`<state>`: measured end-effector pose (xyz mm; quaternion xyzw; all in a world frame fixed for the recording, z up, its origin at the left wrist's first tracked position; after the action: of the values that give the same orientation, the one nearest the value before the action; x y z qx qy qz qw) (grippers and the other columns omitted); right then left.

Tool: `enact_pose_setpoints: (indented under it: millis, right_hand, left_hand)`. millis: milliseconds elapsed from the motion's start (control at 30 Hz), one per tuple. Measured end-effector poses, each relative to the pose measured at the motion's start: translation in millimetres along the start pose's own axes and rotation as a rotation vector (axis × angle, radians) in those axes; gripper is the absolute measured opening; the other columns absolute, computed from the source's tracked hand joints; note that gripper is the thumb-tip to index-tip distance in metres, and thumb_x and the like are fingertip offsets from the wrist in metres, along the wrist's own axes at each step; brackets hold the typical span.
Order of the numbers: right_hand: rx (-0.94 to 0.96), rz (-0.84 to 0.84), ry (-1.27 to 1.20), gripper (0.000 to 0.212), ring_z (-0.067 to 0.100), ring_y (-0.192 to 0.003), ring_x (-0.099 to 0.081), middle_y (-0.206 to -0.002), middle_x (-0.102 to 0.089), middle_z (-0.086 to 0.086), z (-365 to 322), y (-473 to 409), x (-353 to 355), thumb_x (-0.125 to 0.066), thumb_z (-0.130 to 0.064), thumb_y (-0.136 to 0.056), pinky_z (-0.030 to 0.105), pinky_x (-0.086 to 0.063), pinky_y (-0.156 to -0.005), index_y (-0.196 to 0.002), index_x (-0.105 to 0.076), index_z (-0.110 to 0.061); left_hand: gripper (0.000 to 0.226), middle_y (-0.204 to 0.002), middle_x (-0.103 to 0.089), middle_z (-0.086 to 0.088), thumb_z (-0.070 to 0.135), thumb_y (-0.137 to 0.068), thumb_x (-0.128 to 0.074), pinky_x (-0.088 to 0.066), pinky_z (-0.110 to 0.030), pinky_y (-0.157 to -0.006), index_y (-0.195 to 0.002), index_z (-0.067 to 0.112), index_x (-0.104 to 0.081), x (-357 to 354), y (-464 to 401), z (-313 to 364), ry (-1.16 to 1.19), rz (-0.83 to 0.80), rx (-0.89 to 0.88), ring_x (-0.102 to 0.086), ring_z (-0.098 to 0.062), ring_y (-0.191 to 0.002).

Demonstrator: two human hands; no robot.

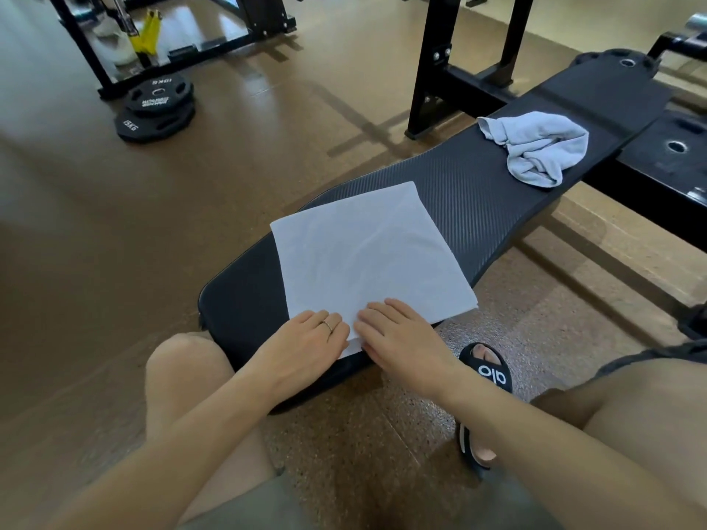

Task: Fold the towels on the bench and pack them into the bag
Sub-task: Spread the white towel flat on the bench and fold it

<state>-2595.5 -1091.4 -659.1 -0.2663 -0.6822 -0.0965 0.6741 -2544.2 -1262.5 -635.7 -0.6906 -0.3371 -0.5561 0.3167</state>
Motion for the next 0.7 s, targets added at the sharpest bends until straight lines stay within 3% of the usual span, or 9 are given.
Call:
enact_pose_setpoints:
  millis: [133, 233, 433, 567, 700]
  right_hand:
    - [0.069, -0.059, 0.050, 0.024, 0.030, -0.100, -0.058, -0.105, -0.061, 0.007, -3.3, -0.1, 1.2, -0.040, -0.003, -0.085, 0.040, -0.045, -0.096, -0.099, -0.058, -0.012]
    - [0.082, -0.052, 0.072, 0.029, 0.030, -0.097, -0.059, -0.102, -0.061, 0.008, -5.3, 0.6, 3.2, -0.034, -0.002, -0.083, 0.041, -0.047, -0.093, -0.096, -0.057, -0.011]
    - [0.112, 0.032, 0.114, 0.019, 0.030, -0.097, -0.058, -0.100, -0.060, 0.008, -5.1, 6.2, 6.9, -0.043, 0.002, -0.091, 0.042, -0.045, -0.097, -0.093, -0.056, -0.011]
    - [0.109, -0.029, 0.125, 0.017, 0.029, -0.096, -0.056, -0.101, -0.057, 0.008, -0.6, 11.2, 9.2, -0.055, 0.000, -0.086, 0.042, -0.046, -0.094, -0.097, -0.054, -0.012]
    - [0.044, -0.138, 0.114, 0.044, 0.026, -0.085, -0.050, -0.100, -0.051, 0.007, 8.2, 17.1, 11.5, -0.074, 0.001, -0.069, 0.038, -0.046, -0.076, -0.103, -0.050, -0.013]
  left_hand:
    - [0.016, -0.081, -0.059, -0.002, 0.022, -0.104, -0.051, -0.050, -0.035, -0.065, -0.093, 0.013, -0.058, -1.3, 2.5, 9.1, -0.021, -0.022, -0.069, -0.057, -0.021, -0.070]
    - [0.019, -0.082, -0.058, -0.002, 0.029, -0.103, -0.052, -0.050, -0.036, -0.063, -0.091, 0.015, -0.054, -7.4, 6.5, 8.7, 0.021, -0.032, -0.012, -0.056, -0.021, -0.070]
    - [0.018, -0.082, -0.051, -0.001, 0.028, -0.105, -0.049, -0.046, -0.037, -0.061, -0.092, 0.016, -0.045, -9.1, 8.8, 8.5, 0.009, -0.033, -0.002, -0.051, -0.021, -0.068]
    - [0.014, -0.085, -0.054, -0.002, 0.026, -0.103, -0.053, -0.048, -0.038, -0.063, -0.096, 0.015, -0.051, -8.4, 10.3, 7.1, -0.004, -0.087, -0.035, -0.053, -0.023, -0.071]
    - [0.009, -0.087, -0.057, -0.003, 0.013, -0.094, -0.061, -0.050, -0.037, -0.067, -0.099, 0.012, -0.054, -8.1, 9.8, 6.9, 0.000, -0.191, -0.050, -0.055, -0.023, -0.073]
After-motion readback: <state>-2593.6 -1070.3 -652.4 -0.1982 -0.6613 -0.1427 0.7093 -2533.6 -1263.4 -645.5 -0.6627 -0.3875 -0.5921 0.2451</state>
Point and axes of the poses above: each hand's wrist, its own y-axis away from the middle knuckle, its own x-axis out of the back of the hand, z = x × y, the point moved 3 cm from there along -y, towards the middle knuckle
